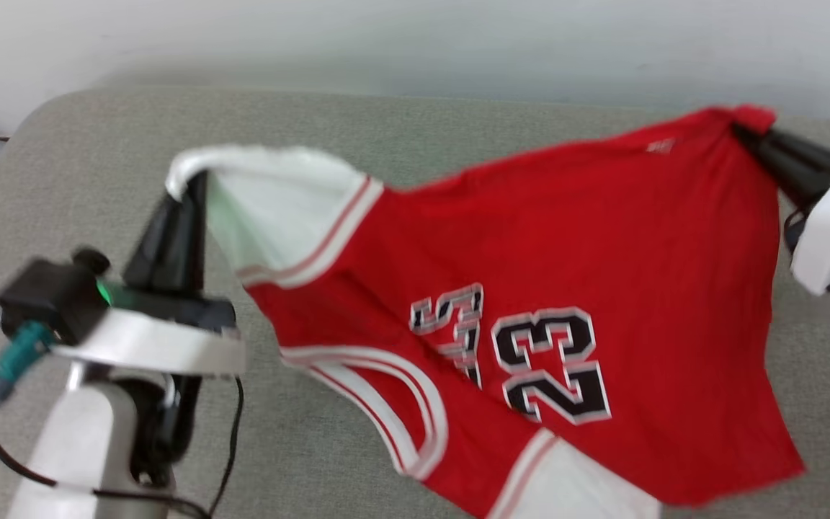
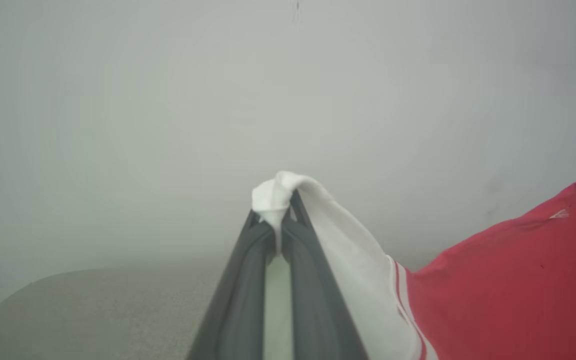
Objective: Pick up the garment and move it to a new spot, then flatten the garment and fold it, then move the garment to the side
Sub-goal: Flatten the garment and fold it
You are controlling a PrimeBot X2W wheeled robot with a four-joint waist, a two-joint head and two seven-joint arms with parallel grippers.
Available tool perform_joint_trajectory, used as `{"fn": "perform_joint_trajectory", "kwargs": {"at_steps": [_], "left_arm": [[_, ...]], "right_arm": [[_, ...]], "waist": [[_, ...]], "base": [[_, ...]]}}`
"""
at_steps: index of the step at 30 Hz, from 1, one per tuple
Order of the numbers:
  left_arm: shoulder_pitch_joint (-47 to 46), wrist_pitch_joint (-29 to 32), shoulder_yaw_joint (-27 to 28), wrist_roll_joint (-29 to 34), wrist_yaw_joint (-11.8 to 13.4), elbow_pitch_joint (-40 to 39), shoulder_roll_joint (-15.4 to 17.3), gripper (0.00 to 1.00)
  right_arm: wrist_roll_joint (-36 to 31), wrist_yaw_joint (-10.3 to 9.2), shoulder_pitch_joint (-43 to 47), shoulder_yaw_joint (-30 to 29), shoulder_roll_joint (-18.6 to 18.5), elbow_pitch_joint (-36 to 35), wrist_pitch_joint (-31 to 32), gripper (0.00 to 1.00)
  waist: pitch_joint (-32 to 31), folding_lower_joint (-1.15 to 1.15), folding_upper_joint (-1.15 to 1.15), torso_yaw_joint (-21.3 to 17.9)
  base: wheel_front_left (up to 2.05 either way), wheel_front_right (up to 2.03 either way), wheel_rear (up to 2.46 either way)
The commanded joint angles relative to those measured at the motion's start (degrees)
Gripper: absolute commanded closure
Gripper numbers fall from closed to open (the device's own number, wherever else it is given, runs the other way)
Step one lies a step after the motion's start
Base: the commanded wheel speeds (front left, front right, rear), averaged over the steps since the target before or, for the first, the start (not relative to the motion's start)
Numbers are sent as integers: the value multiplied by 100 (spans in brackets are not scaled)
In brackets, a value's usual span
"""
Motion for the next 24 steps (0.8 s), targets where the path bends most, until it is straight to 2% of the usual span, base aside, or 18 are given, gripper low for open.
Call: {"fn": "perform_joint_trajectory", "kwargs": {"at_steps": [1,6,12,18,24], "left_arm": [[-270,75,26,38,20,-134,47,100],[-1356,346,82,67,-79,-328,236,100],[-3092,730,28,110,-214,-171,413,100],[-5037,925,-64,130,-385,441,527,100],[-6896,927,-143,127,-493,1475,662,100]], "right_arm": [[-123,-8,-40,-191,103,-102,-59,100],[-491,-8,-395,-775,368,-474,-11,100],[-915,-8,-1392,-1296,692,-677,214,100],[-1365,-8,-2906,-1464,943,-426,344,100],[-1859,-8,-4507,-1375,1193,165,194,100]], "waist": [[16,0,0,-55],[315,0,0,-132],[1035,0,0,-207],[1836,0,0,-244],[2423,0,0,-259]], "base": [[0,0,0],[0,0,0],[0,0,0],[0,0,0],[0,0,0]]}}
